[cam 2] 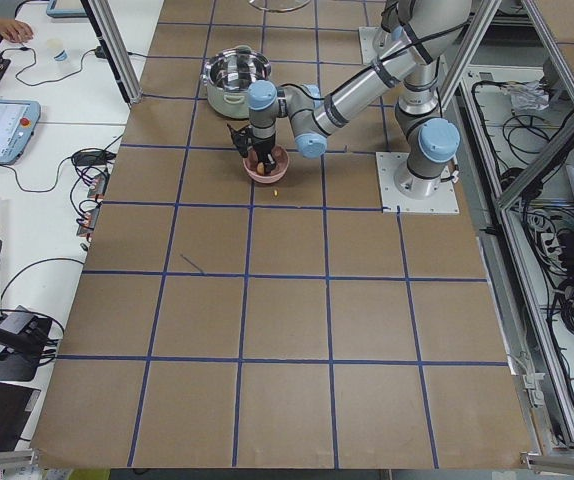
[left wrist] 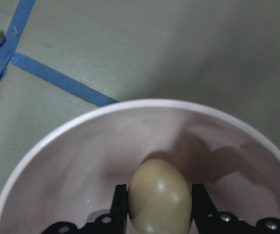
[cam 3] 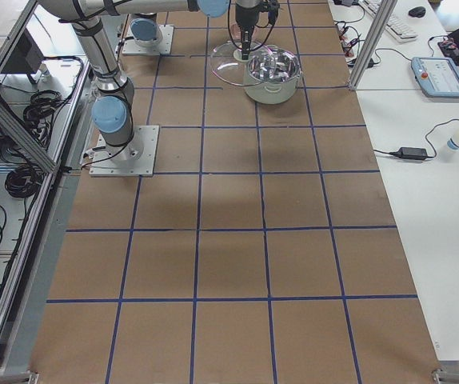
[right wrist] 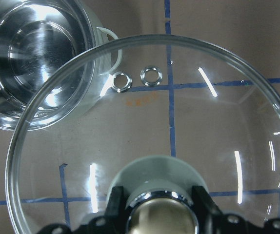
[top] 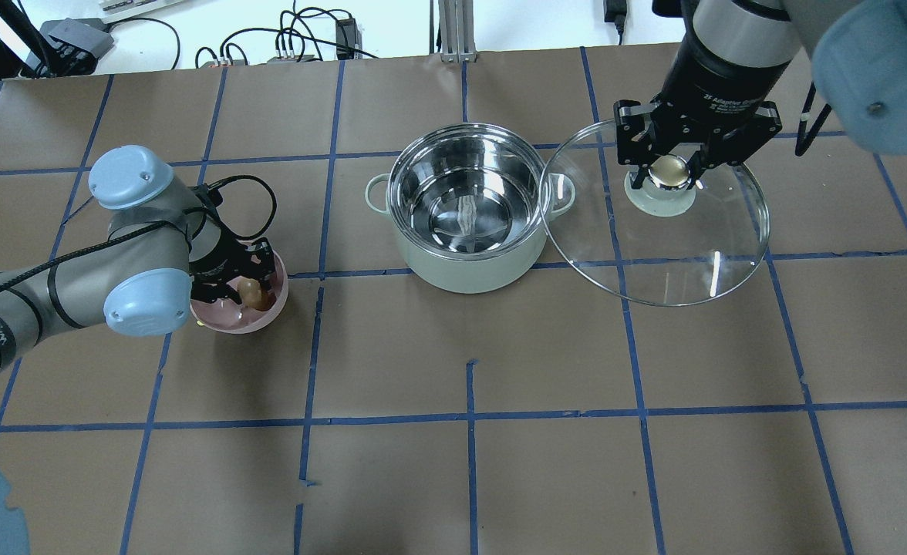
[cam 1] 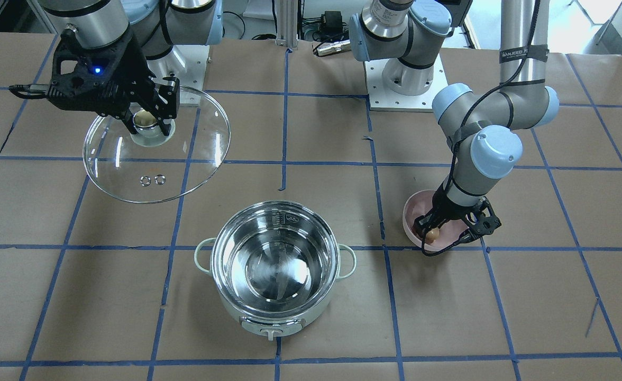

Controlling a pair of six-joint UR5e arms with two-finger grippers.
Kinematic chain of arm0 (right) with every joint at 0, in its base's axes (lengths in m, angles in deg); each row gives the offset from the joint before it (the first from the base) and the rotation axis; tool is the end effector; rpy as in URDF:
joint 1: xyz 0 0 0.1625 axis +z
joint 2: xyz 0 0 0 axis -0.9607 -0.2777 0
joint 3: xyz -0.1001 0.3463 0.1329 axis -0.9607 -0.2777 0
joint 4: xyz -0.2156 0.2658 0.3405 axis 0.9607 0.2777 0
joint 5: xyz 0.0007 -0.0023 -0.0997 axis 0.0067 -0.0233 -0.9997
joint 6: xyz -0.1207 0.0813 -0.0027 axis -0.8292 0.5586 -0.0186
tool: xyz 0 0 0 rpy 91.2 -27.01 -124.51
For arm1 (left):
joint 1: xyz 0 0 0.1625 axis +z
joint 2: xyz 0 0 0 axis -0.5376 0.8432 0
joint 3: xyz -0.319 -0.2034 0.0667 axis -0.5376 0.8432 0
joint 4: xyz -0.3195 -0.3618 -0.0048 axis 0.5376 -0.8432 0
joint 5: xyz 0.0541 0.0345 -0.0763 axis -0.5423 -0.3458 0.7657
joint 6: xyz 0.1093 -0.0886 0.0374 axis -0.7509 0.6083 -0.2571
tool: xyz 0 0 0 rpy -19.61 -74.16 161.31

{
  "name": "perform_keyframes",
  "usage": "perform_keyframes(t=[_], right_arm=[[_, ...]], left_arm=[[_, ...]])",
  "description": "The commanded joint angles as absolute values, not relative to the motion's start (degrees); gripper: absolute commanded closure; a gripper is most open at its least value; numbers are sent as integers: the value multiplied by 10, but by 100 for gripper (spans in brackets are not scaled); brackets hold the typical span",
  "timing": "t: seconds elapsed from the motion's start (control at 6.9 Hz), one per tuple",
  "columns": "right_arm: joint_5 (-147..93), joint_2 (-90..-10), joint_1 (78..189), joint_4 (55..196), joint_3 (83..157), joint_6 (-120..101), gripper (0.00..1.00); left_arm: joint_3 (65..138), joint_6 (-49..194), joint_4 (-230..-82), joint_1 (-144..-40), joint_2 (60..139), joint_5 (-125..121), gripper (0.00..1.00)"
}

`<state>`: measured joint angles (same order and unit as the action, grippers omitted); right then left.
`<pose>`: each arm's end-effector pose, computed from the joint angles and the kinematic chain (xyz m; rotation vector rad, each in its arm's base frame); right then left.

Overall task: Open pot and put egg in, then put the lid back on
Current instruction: 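Lower the left gripper into the pink bowl and grasp the tan egg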

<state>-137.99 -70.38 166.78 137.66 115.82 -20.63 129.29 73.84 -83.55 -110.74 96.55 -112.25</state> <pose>0.1669 -0.5537 0.4170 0.0697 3.1030 -0.0184 -0.0240 -0.5539 0.0569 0.7483 -3.0271 0.0161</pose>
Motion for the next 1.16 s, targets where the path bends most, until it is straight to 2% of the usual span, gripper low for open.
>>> perform_keyframes(t=[0.0,0.29,0.43,0.87,1.01], right_arm=[[-1380,-704,1668,1376,1158,-208,97],[-1380,-704,1668,1376,1158,-208,97],[-1380,-704,1668,1377,1158,-208,97],[-1380,-704,1665,1377,1160,-216,98],[-1380,-704,1665,1377,1160,-220,98]], left_arm=[[1290,738,-839,-1107,957,-1123,87],[1266,738,-866,-1108,944,-1124,87],[1237,739,-931,-1111,927,-1122,87],[1113,806,-1064,-1177,920,-1094,90],[1076,868,-1068,-1213,926,-1093,90]])
